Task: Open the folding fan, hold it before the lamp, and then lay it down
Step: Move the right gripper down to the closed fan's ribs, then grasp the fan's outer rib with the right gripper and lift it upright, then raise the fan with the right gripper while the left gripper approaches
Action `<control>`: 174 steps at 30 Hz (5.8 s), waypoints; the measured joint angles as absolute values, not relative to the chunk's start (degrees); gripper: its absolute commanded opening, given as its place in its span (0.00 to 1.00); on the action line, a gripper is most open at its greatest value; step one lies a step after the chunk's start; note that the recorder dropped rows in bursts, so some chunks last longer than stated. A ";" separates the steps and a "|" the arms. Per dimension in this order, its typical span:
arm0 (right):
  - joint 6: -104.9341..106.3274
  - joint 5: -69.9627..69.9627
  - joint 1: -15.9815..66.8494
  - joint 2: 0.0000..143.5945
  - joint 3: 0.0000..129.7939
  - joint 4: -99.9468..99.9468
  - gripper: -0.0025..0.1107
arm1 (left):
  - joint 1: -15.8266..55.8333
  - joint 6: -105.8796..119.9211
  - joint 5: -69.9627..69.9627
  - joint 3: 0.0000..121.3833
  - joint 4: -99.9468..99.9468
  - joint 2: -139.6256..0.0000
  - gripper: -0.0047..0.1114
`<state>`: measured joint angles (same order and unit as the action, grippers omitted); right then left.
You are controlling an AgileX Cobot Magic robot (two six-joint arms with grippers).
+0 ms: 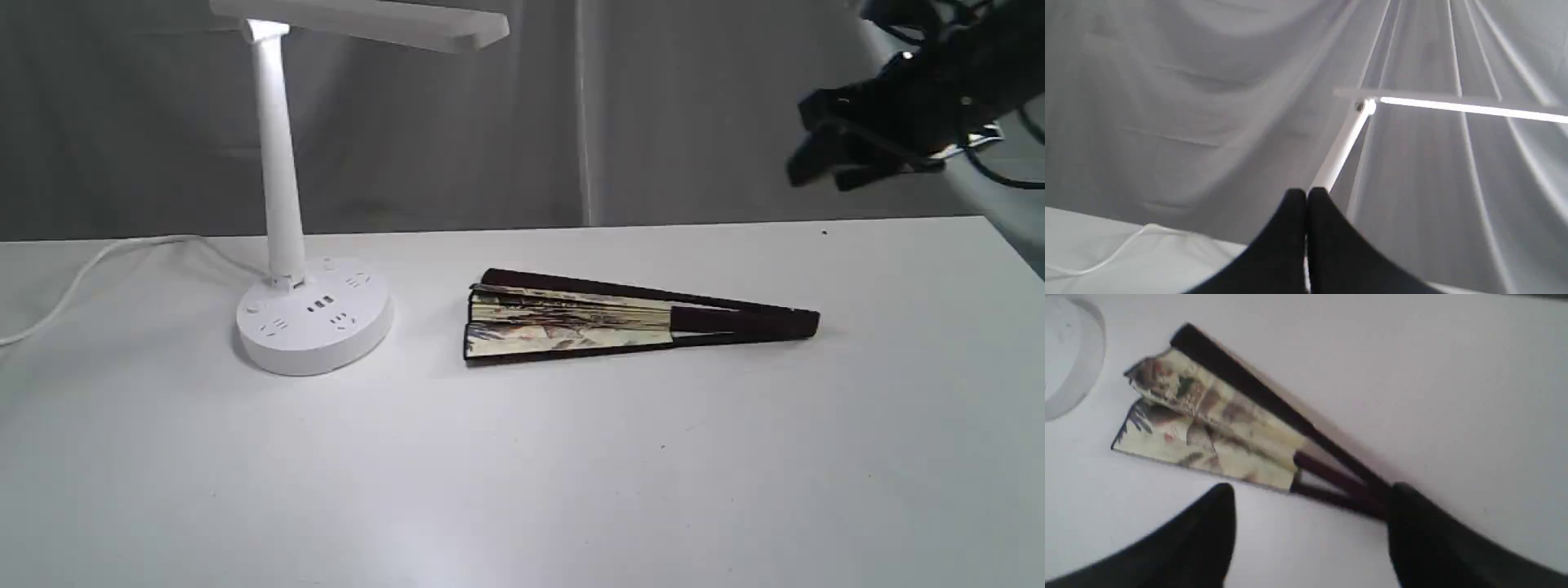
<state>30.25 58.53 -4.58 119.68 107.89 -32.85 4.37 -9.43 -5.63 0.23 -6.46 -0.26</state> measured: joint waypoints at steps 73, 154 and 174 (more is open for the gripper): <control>-6.94 68.91 4.99 144.24 128.39 -31.92 0.02 | 4.37 -25.10 0.48 0.23 -6.83 -0.26 0.04; 32.87 68.99 5.90 147.70 120.09 -59.82 0.02 | 4.37 -19.52 13.59 46.24 -12.58 -69.24 0.39; 25.17 69.49 9.78 139.80 120.09 -68.47 0.02 | 4.37 25.30 22.96 46.33 -74.89 -86.35 0.51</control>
